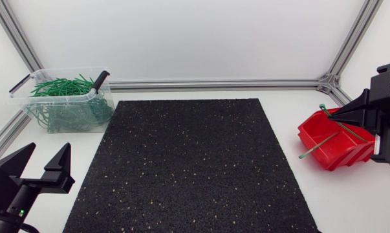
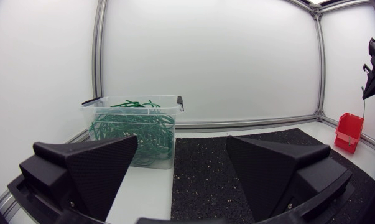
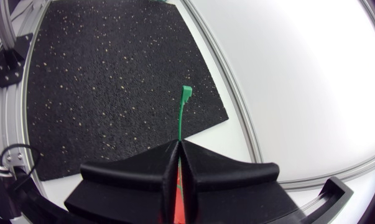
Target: Take a green cable tie from the red box, thread the tail through the head to close it, then place it in the transparent bin on the left.
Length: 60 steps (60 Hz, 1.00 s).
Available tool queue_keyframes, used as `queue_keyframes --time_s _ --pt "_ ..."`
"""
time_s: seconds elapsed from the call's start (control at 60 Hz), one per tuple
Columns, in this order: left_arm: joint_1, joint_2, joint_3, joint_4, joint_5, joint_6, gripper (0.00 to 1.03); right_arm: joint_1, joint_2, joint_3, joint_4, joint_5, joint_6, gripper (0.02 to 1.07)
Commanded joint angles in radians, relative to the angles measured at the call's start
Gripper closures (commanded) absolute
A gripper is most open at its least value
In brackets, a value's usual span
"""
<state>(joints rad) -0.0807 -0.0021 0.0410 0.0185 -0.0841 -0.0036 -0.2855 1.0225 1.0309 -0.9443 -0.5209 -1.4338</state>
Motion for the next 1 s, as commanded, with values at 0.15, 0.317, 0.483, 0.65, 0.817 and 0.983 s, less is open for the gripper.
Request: queue_keyframes --time_s 0.15,0.317,0.483,0.65,0.817,0.983 --pt "0.004 0.002 -0.039 -0.020 -0.008 -0.013 0.04 0.088 0.010 0.135 -0.126 -0.053 0.191 1.01" --pt "0.004 0.005 -0.039 -0.020 -0.008 -0.013 0.04 0.164 0.044 0.244 -0.231 -0.060 0.279 1.01" --pt "0.001 0.013 -0.039 -0.020 -0.006 -0.013 0.04 0.258 0.087 0.330 -0.332 -0.074 0.366 1.01" --pt "-0.008 0.013 -0.039 -0.020 -0.003 -0.015 0.04 0.336 0.166 0.413 -0.452 -0.122 0.443 1.01" --pt "-0.011 0.014 -0.039 -0.025 0.007 -0.030 0.04 0.428 0.249 0.426 -0.487 -0.202 0.543 1.01" --pt "-0.014 0.014 -0.039 -0.025 0.012 -0.029 0.04 0.526 0.309 0.388 -0.476 -0.263 0.566 1.01"
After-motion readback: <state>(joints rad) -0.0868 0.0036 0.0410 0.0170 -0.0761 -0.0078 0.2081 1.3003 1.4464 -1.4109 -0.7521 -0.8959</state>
